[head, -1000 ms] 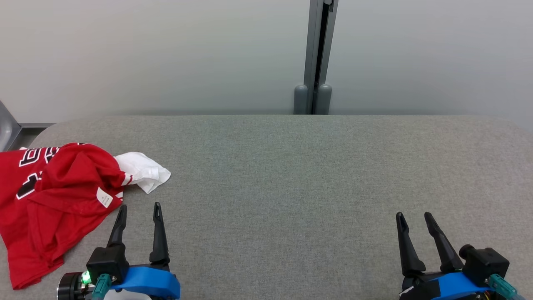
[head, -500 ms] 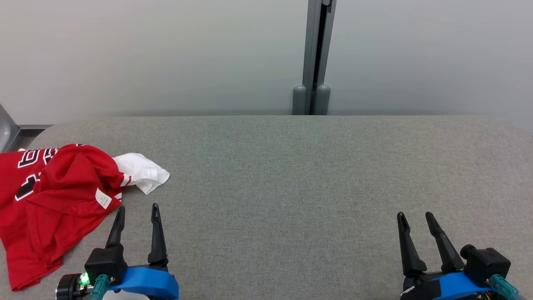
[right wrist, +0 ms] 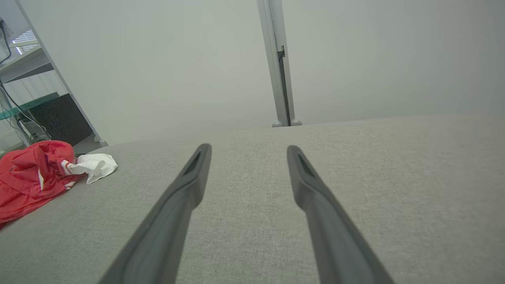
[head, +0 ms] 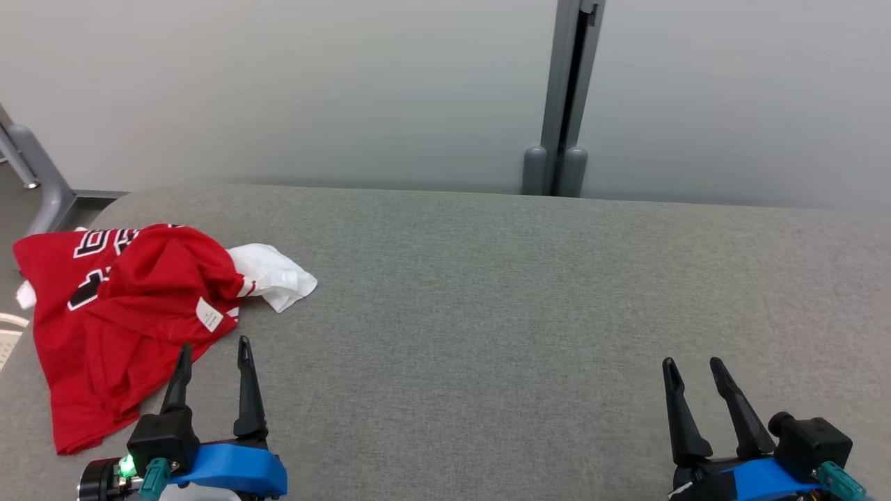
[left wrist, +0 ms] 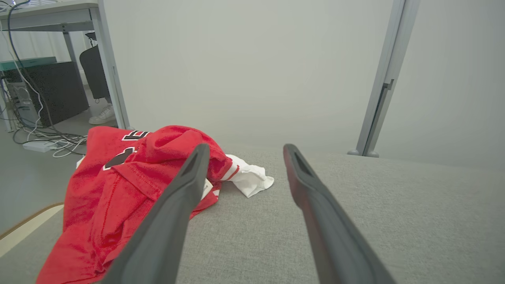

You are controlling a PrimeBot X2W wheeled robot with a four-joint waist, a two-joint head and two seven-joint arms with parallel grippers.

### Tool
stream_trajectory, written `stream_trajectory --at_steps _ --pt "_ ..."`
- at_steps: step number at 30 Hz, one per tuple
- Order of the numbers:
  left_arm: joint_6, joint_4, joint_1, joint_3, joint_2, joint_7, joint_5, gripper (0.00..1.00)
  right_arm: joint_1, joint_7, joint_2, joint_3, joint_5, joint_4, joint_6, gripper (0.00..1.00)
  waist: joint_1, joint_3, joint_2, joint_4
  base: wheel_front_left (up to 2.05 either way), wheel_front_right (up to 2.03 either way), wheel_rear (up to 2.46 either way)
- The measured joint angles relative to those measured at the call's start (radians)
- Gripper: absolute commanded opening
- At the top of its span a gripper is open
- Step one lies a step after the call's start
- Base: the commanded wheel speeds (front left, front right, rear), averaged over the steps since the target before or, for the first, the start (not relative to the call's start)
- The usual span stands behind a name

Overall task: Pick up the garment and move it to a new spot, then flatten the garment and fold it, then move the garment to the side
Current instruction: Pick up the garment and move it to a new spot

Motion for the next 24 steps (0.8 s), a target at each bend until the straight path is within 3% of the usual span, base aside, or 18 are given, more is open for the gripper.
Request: stream_trajectory --at_steps 24 --pt "0.03 -0.065 0.023 0.05 0.015 -0.001 -0.022 1.0 -0.004 0.0 0.0 0.021 0.003 -0.006 0.0 1.0 0.0 0.025 0.0 0.288 0.0 0.0 0.0"
